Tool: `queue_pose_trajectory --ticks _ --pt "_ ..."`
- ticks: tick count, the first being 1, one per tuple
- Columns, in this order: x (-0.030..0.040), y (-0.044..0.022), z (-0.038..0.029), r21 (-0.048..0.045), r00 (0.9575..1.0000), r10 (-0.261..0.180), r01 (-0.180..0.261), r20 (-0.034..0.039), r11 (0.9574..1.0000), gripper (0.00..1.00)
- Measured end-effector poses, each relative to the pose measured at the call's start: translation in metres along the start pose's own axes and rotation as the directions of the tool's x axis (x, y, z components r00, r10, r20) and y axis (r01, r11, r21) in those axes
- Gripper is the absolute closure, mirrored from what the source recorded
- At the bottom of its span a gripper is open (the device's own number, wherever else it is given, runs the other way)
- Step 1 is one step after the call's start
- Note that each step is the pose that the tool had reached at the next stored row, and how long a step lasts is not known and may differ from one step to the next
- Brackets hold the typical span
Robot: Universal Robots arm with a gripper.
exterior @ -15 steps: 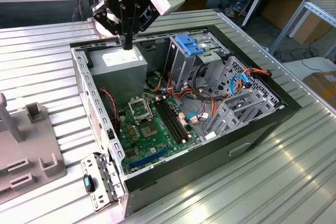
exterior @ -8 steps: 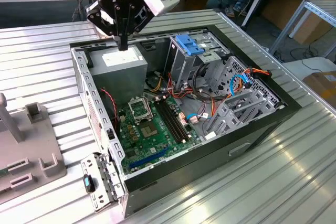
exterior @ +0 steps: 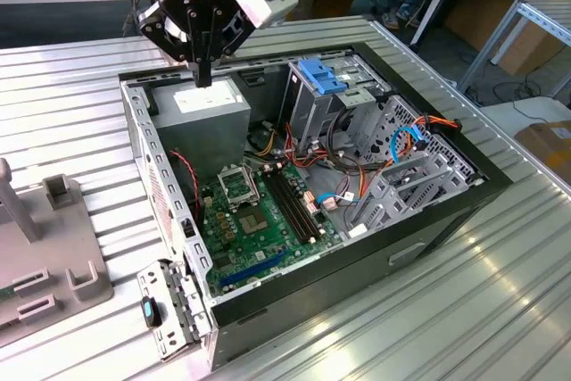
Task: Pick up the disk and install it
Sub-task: 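Reach for the disk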
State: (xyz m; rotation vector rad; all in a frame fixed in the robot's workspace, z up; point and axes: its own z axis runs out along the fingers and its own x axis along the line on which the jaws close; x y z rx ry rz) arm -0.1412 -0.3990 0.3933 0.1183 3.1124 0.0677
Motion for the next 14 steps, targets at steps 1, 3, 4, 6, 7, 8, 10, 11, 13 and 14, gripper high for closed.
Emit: queue_pose_trajectory --ticks 1,3,4,6,7,8,10,11,13,14 --pt "0.0011 0.0 0.0 0.0001 1.0 0.0 0.0 -0.0001 1.0 0.89" --pt "0.002 -0.0001 -0.0001 0.0001 1.0 0.0 0.0 0.0 1.0 0.89" --pt "0.0025 -0.0001 -0.0001 0.0 1.0 0.0 0.0 0.0 1.0 0.89" --pt "0.0037 -0.0002 -0.0001 0.0 1.0 0.0 0.0 0.0 1.0 0.89" --pt "0.0042 -0.0003 -0.0001 0.0 1.0 0.0 0.0 0.0 1.0 0.89" --pt "0.0046 -0.0003 -0.0001 0.0 1.0 0.0 0.0 0.0 1.0 0.89" --pt "0.0066 -0.0005 -0.0002 0.0 1.0 0.0 0.0 0.0 1.0 0.89" --pt "0.0082 -0.0006 -0.0002 0.0 1.0 0.0 0.0 0.0 1.0 0.89" --pt "0.0094 -0.0007 -0.0003 0.0 1.0 0.0 0.0 -0.0001 1.0 0.89" --pt "0.0097 -0.0007 -0.0003 0.0 1.0 0.0 0.0 -0.0001 1.0 0.89"
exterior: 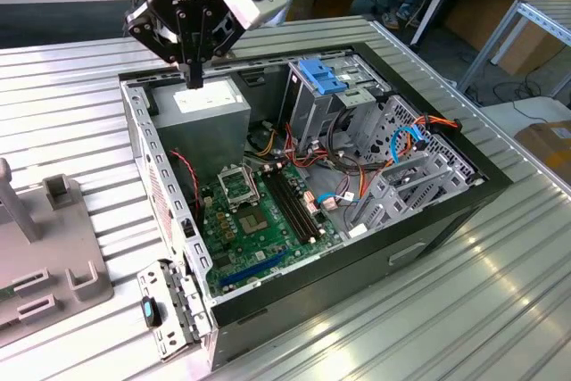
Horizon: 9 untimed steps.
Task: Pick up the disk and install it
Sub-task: 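Reach for the disk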
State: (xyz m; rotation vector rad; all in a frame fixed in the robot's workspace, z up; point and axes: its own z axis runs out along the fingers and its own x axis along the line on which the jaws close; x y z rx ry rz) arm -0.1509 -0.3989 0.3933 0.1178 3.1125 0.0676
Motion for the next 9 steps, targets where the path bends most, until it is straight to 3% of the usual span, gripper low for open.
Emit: queue_pose_trajectory --ticks 5,9 --pt "0.0012 -0.0001 0.0 0.0 1.0 0.0 0.0 0.0 1.0 0.89" --pt "0.0072 -0.0006 -0.0002 0.0 1.0 0.0 0.0 0.0 1.0 0.89"
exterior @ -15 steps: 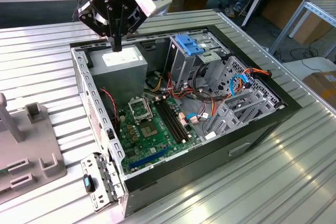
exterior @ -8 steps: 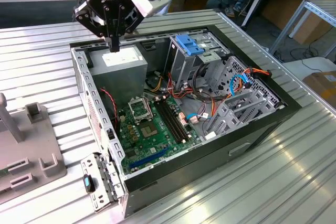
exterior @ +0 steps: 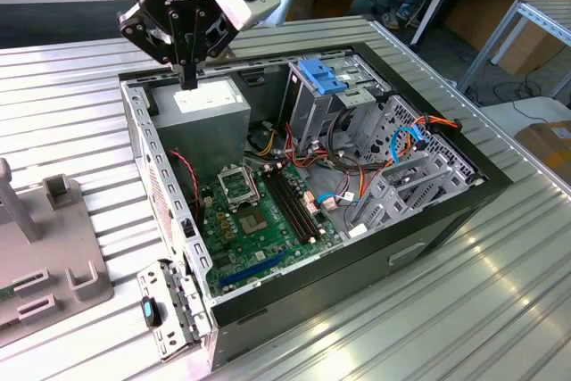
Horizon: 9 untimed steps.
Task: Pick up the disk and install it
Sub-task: 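Reach for the disk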
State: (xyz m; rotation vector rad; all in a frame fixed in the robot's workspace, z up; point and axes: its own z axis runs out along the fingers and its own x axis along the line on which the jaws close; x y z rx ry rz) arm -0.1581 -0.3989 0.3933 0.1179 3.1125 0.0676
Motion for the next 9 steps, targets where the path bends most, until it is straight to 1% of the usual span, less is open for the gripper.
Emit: queue_pose_trajectory --ticks 2,7,9 --pt "0.0041 -0.0003 -0.0001 -0.0001 1.0 0.0 0.0 0.0 1.0 0.89" --pt "0.01 -0.0007 -0.0002 -0.0001 1.0 0.0 0.0 0.0001 1.0 0.89" --pt "0.0141 -0.0011 -0.0004 0.0 1.0 0.0 0.0 0.0 1.0 0.89"
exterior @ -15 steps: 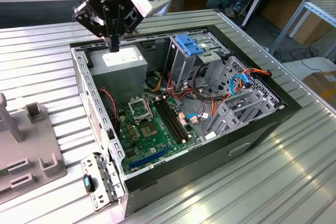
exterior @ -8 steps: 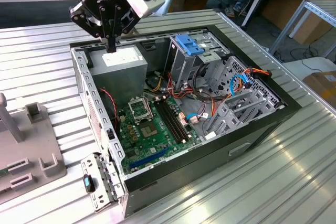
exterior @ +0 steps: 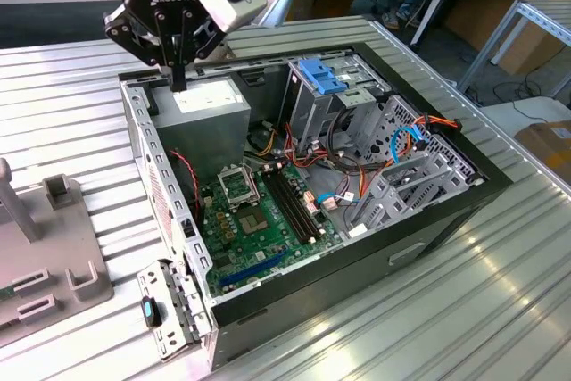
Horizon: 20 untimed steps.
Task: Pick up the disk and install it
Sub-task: 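Reach for the disk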
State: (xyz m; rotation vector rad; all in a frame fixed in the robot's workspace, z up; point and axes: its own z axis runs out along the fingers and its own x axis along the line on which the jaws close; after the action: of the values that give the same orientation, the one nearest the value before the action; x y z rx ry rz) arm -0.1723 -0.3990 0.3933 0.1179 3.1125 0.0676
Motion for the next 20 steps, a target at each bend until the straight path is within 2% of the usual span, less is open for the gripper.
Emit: queue_pose_trajectory --ticks 11,20 --pt "0.0054 -0.0004 -0.0001 0.0 1.0 0.0 0.0 0.0 1.0 0.89" --pt "0.017 -0.0013 -0.0004 -0.0001 1.0 0.0 0.0 0.0001 1.0 0.89"
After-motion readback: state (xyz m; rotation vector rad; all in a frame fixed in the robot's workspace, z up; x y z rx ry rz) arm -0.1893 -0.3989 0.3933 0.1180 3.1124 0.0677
